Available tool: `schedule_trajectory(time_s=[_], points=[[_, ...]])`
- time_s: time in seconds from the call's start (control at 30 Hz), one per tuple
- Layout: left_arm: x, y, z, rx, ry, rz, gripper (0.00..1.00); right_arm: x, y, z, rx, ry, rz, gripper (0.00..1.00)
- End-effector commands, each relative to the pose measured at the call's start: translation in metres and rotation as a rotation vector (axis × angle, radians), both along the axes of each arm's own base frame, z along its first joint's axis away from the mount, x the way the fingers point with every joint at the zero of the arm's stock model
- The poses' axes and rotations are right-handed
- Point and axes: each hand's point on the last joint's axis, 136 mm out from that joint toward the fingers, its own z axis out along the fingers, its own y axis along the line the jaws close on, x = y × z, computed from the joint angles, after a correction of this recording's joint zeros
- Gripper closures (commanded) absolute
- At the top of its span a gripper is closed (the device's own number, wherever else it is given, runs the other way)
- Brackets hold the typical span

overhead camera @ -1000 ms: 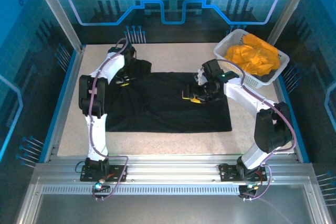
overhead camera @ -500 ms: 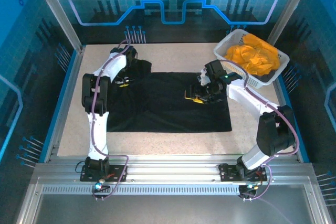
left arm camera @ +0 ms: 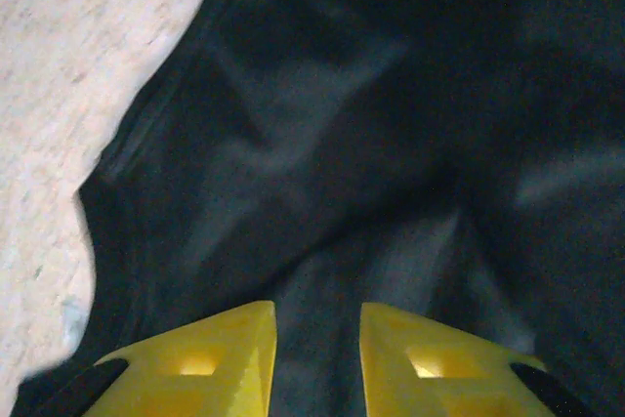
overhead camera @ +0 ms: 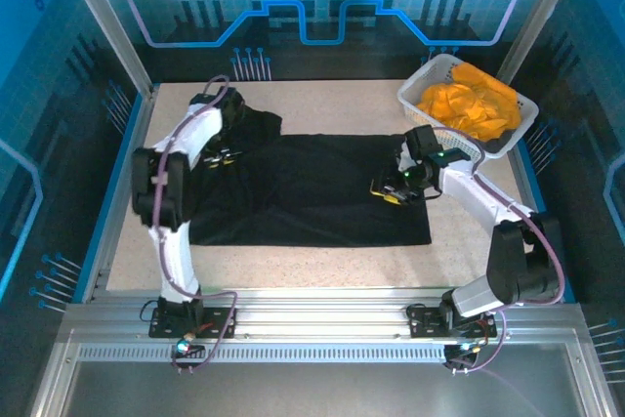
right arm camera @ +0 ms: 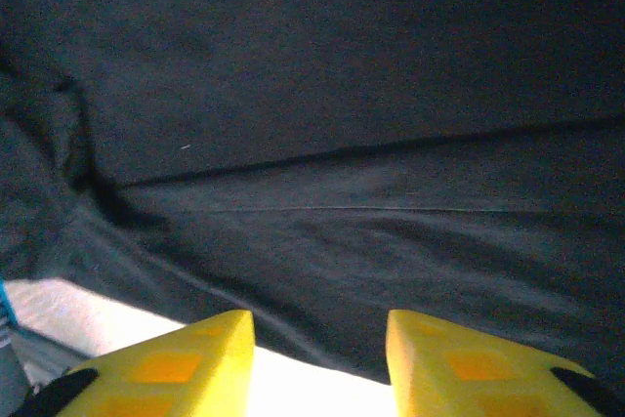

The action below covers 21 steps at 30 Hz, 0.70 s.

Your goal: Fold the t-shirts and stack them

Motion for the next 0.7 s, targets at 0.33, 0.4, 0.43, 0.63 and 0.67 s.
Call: schedule_trajectory(time_s=[0.33, 0.4, 0.43, 0.63, 0.67], points=[[-0.106, -0.025, -0.074, -0.407, 0.079, 0.524, 0.89, -0.017, -0.051, -0.074, -0.271, 0.297, -0.123, 0.71], [-0.119, -0.013, -0.085, -0.44, 0.074, 0.658, 0.9, -0.021, -0.055, -0.085, -0.273, 0.346, -0.138, 0.7], [-0.125, -0.008, -0.089, -0.454, 0.058, 0.719, 0.9, -0.023, -0.056, -0.089, -0.273, 0.366, -0.147, 0.69], [-0.154, 0.006, -0.096, -0.445, 0.075, 0.811, 0.9, -0.048, -0.063, -0.103, -0.297, 0.459, -0.205, 0.66], [-0.158, 0.006, -0.097, -0.449, 0.082, 0.82, 0.9, -0.053, -0.061, -0.105, -0.293, 0.473, -0.208, 0.66]])
